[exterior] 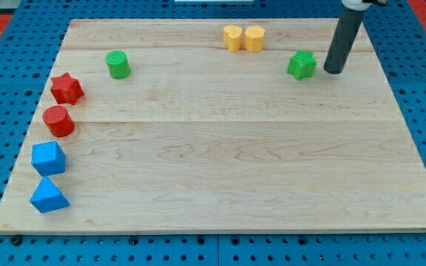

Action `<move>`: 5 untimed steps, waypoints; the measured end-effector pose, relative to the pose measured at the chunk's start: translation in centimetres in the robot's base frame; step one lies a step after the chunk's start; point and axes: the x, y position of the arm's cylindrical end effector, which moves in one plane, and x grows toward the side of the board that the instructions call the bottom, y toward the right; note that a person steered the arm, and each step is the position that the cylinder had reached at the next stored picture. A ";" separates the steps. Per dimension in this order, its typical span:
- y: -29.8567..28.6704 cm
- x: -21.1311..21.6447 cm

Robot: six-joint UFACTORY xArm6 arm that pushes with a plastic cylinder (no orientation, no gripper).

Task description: Move the green star towards the top left

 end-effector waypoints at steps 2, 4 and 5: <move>-22.1 -0.7; -11.9 3.6; -20.2 5.3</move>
